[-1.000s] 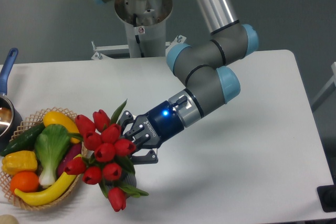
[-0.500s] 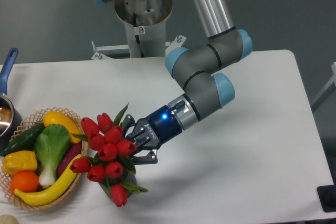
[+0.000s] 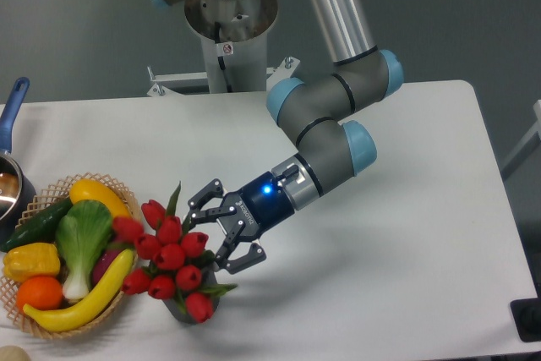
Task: Insert the flowers into the vase
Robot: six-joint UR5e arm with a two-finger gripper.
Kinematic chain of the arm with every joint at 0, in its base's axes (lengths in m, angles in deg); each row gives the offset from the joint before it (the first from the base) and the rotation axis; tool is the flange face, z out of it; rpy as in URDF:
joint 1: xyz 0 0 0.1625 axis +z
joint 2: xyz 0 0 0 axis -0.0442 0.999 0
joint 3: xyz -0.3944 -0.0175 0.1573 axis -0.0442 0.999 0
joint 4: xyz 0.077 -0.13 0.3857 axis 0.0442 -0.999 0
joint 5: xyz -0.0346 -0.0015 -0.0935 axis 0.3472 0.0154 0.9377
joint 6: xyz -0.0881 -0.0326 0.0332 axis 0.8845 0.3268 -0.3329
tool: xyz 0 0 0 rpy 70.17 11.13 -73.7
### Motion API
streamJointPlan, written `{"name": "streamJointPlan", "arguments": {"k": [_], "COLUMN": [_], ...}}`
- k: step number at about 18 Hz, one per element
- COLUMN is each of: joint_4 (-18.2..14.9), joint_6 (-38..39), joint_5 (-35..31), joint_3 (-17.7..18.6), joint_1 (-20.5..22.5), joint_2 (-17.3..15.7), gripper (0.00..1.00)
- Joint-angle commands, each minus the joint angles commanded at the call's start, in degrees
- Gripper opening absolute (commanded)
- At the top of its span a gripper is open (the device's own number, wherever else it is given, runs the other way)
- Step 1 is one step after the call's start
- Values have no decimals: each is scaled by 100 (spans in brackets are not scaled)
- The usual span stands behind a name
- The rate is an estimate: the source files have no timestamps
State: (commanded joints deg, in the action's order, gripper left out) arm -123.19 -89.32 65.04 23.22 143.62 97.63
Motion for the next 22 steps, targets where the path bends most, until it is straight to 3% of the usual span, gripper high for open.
{"name": "streamJointPlan", "arguments": {"k": [7, 16, 17, 21, 22], "joint_4": [-9, -35, -35, -26, -26], "joint_6": [9, 18, 9, 26, 26], "joint_5": [-62, -88, -210, -1964, -2125], "joint_3": [97, 167, 167, 220, 203], "joint_1": [281, 791, 852, 1011, 1028], "joint_2": [-123, -509, -562, -913, -932], "gripper": [100, 100, 100, 100, 100]}}
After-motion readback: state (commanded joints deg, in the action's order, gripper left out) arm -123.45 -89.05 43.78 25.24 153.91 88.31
